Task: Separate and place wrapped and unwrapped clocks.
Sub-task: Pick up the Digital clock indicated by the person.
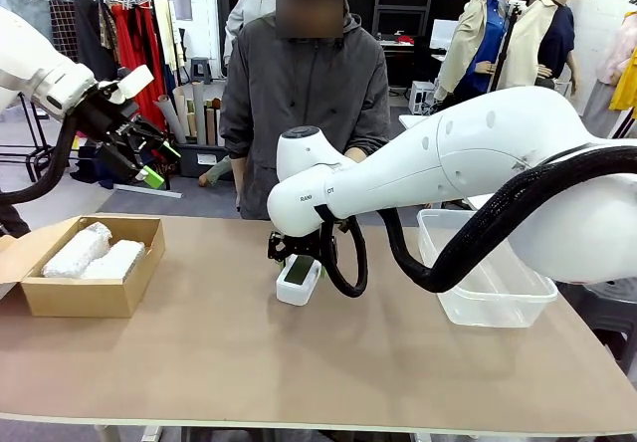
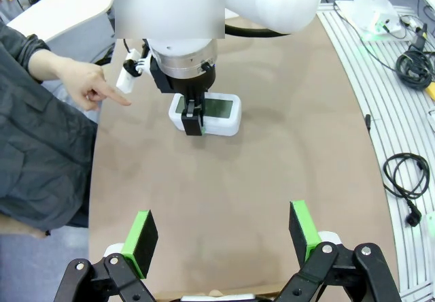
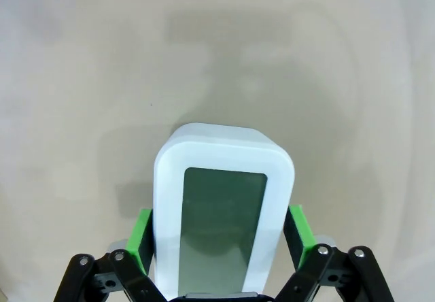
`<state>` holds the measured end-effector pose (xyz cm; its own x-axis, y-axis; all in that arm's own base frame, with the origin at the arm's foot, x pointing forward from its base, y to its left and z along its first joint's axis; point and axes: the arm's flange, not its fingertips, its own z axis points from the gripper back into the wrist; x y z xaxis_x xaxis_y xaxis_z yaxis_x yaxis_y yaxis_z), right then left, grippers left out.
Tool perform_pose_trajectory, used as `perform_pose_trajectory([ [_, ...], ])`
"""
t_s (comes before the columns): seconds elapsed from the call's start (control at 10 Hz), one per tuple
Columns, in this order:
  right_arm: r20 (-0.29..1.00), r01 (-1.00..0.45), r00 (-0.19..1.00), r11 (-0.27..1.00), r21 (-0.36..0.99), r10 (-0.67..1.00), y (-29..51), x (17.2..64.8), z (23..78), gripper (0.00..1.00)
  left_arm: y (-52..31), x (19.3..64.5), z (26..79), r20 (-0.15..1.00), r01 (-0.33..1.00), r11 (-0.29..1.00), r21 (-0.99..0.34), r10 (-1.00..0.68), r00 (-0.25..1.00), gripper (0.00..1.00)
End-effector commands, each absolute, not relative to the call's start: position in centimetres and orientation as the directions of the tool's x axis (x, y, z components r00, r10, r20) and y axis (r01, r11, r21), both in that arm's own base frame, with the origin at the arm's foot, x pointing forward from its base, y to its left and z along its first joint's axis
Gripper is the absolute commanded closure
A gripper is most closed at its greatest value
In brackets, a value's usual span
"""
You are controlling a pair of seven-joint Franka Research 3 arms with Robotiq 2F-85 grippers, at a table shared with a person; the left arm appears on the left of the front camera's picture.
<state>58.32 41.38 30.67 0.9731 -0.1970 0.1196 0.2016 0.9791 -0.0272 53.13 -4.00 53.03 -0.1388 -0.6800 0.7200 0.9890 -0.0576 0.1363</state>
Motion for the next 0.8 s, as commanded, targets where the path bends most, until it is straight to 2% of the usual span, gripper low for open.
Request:
perform_pose_trajectory([
  [0.0,0.075,0.190,0.979,0.981,0.024,-0.191,40.6,58.0,29.9,0.10,-3.8,53.0,53.2,0.719,0.989,-0.061,0.138,-0.680,-0.142,0.00],
  [0.1,0.071,0.162,0.984,0.986,0.038,-0.164,40.5,57.9,29.4,0.20,-3.8,53.0,53.2,0.719,0.989,-0.061,0.138,-0.680,-0.142,0.00],
  [0.5,0.087,0.115,0.989,0.993,0.028,-0.117,40.3,57.6,31.0,0.94,-3.8,53.0,53.2,0.719,0.989,-0.061,0.138,-0.680,-0.142,0.00],
  [0.6,0.072,0.057,0.996,0.998,-0.002,-0.056,40.5,57.5,31.8,1.00,-3.8,53.0,53.2,0.719,0.989,-0.061,0.138,-0.680,-0.142,0.00],
  [0.7,0.055,-0.057,0.997,0.998,-0.030,0.059,40.7,57.6,33.2,1.00,-3.8,53.0,53.2,0.719,0.989,-0.061,0.138,-0.680,-0.142,0.00],
])
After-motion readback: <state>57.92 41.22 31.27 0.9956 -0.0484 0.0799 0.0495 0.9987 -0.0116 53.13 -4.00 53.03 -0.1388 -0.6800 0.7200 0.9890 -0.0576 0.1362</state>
